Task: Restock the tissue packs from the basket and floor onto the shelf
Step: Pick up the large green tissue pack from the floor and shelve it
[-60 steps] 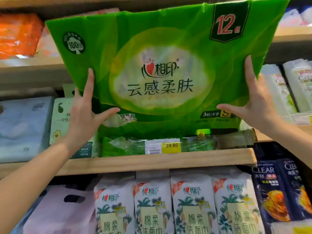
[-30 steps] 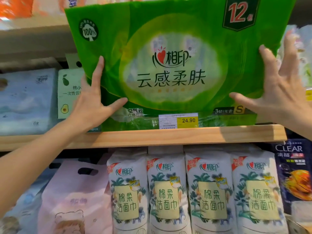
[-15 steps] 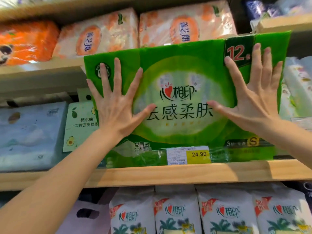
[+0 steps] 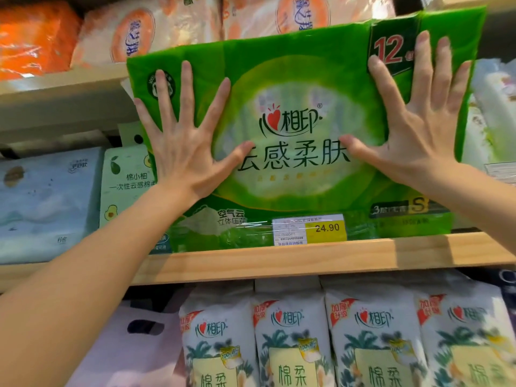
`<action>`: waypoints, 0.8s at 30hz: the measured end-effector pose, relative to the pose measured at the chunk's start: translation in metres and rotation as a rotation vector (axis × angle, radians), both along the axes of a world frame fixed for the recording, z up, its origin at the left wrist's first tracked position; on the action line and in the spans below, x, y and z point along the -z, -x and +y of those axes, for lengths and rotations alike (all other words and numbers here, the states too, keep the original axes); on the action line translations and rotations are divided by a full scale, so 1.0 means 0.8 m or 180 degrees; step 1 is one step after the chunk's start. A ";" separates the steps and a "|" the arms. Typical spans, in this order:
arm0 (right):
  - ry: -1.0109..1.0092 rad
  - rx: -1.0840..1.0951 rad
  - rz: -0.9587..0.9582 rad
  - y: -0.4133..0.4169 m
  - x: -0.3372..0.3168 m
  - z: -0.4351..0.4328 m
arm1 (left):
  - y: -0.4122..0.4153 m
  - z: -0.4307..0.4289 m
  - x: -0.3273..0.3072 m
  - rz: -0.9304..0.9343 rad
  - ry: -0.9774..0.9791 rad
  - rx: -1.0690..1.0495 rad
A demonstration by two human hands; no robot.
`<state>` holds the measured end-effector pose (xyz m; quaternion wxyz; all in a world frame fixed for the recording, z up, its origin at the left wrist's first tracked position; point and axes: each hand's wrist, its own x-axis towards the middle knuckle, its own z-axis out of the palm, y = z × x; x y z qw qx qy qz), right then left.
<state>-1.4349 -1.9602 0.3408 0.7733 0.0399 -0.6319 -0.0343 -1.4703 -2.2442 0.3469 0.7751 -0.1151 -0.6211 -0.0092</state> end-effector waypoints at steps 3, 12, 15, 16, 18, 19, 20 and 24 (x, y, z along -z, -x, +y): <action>-0.0005 0.0014 -0.0043 -0.002 0.000 -0.001 | -0.004 0.000 0.001 -0.0101 0.0030 0.0002; -0.0014 -0.0040 0.0019 -0.001 0.000 0.001 | 0.000 -0.001 0.001 -0.0074 0.0038 0.0013; -0.0008 -0.0012 0.0088 0.004 -0.003 0.001 | 0.005 -0.001 -0.001 0.0057 0.0066 0.0060; 0.0013 0.0016 0.0125 0.008 -0.002 0.001 | 0.009 -0.001 0.000 0.0121 0.0057 0.0052; 0.0075 0.0057 0.0172 0.012 -0.001 0.001 | 0.016 -0.002 -0.001 0.0211 0.0035 0.0036; 0.0080 0.0049 0.0129 0.014 -0.003 0.001 | 0.018 -0.002 -0.004 0.0174 0.0025 0.0022; 0.0057 0.0016 0.0016 0.015 -0.007 0.002 | 0.020 -0.002 -0.009 0.0047 0.0044 0.0005; -0.0132 0.0091 -0.0680 0.036 -0.013 0.004 | 0.041 0.007 -0.017 -0.0645 0.0343 -0.0107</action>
